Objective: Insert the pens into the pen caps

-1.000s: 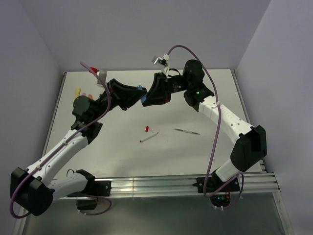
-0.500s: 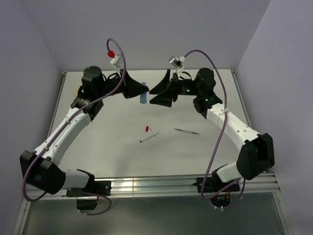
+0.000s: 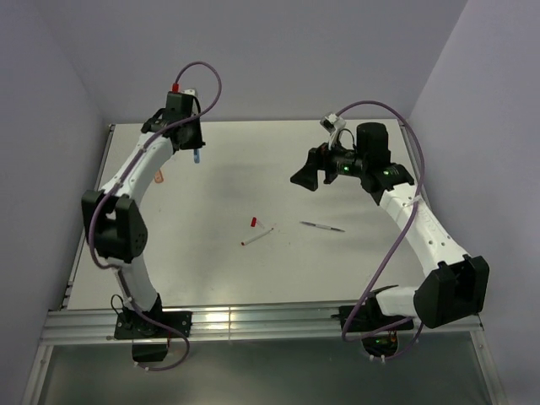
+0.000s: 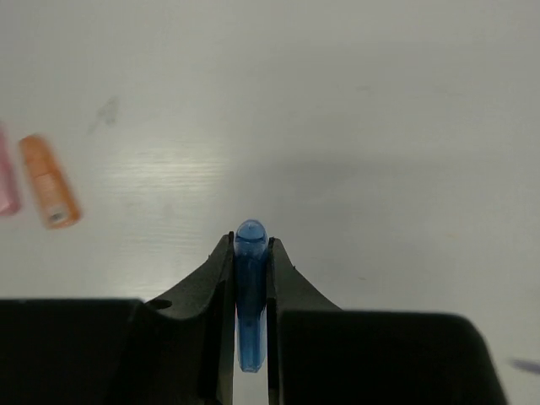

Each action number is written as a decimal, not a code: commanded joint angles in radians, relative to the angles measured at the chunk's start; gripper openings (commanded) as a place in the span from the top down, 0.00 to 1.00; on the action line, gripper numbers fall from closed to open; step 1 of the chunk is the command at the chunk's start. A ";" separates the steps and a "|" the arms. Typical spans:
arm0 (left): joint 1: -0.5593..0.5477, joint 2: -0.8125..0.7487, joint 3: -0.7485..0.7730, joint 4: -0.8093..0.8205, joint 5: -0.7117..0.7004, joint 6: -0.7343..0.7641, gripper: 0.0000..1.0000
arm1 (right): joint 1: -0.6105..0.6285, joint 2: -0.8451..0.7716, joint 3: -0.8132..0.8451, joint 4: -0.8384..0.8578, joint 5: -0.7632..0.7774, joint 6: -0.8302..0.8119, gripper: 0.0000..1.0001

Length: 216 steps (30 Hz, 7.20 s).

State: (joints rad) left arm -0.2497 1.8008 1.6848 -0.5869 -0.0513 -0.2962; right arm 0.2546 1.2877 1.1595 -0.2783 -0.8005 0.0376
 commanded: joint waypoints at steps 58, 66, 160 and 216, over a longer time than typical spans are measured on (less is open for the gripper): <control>0.078 0.551 0.303 -0.056 -0.518 0.209 0.41 | -0.055 -0.025 0.012 -0.236 0.127 -0.133 0.00; 0.017 0.313 0.251 -0.050 -0.247 0.197 0.32 | -0.098 -0.004 0.095 -0.324 0.064 -0.165 0.00; -0.342 -0.265 -0.318 0.906 0.811 -0.520 1.00 | -0.025 -0.064 -0.064 0.407 -0.365 0.413 0.03; -0.318 -0.242 -0.418 1.147 0.831 -0.652 0.85 | 0.046 0.035 -0.135 0.619 -0.411 0.688 1.00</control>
State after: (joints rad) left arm -0.5755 1.5719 1.2625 0.5114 0.7635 -0.9630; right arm 0.2905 1.3243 1.0191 0.3065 -1.1976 0.7242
